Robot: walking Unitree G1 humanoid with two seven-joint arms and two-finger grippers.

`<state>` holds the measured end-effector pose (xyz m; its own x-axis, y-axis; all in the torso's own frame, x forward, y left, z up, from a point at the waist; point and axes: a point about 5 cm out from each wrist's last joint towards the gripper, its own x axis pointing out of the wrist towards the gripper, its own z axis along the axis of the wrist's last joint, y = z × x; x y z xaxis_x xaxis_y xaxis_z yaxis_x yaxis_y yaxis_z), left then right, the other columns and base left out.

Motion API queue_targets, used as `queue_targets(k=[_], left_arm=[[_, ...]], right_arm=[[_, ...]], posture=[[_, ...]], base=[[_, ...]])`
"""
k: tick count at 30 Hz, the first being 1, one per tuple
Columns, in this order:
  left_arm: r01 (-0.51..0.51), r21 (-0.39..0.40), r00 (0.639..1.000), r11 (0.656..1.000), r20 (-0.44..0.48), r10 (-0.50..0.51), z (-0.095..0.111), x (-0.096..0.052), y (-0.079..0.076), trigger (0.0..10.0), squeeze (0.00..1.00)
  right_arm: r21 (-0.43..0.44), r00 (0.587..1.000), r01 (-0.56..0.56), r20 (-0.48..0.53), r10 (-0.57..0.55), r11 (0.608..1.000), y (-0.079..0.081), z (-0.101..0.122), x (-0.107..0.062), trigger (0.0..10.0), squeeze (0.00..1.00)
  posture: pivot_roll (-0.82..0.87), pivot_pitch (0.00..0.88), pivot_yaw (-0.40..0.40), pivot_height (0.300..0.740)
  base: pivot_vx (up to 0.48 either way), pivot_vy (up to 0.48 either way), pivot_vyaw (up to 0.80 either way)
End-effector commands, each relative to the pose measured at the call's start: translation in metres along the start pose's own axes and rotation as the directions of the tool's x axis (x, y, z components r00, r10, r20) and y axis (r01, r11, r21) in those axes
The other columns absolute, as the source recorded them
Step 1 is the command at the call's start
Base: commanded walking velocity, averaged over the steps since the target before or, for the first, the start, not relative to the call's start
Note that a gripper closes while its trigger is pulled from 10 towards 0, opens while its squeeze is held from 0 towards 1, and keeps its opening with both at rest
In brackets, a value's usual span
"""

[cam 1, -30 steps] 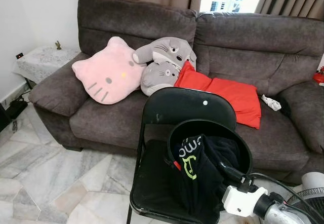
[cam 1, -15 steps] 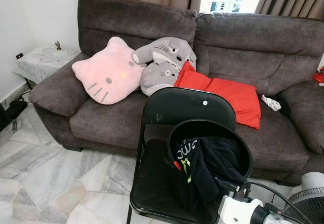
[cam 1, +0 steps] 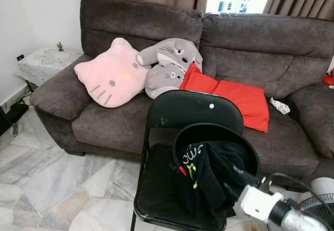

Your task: Hang hanger

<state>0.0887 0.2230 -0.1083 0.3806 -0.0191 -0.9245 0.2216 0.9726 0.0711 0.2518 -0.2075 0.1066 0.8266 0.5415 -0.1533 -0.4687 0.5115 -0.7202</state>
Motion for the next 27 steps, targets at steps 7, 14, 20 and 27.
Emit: queue_targets(k=[7,14,20,27], left_arm=[[0.013,-0.002,1.0,1.0,0.019,-0.013,0.006,0.002,-0.002,10.0,0.0],[0.015,-0.005,1.0,1.0,0.019,-0.015,0.006,0.002,-0.003,10.0,0.0],[0.016,-0.006,1.0,1.0,0.018,-0.016,0.007,0.002,-0.003,10.0,0.0],[0.017,-0.003,1.0,1.0,0.018,-0.017,0.007,0.002,-0.003,10.0,0.0]], right_arm=[[0.079,0.972,0.182,0.134,-0.191,0.98,-0.039,0.04,0.015,10.0,0.0],[0.242,0.985,-0.028,0.172,-0.014,0.97,-0.026,0.054,0.008,10.0,0.0],[0.293,0.97,-0.24,0.051,0.236,0.926,-0.006,0.044,-0.022,10.0,0.0],[0.382,0.881,-0.434,-0.012,0.474,0.816,0.018,0.043,-0.051,10.0,0.0]], posture=[[-0.1,0.013,-0.032,0.74],[-0.1,0.014,-0.033,0.74],[-0.11,0.015,-0.034,0.74],[-0.11,0.016,-0.029,0.74]], base=[[0.0,0.0,0.0],[0.0,0.0,0.0],[0.0,0.0,0.0],[0.0,0.0,0.0]])
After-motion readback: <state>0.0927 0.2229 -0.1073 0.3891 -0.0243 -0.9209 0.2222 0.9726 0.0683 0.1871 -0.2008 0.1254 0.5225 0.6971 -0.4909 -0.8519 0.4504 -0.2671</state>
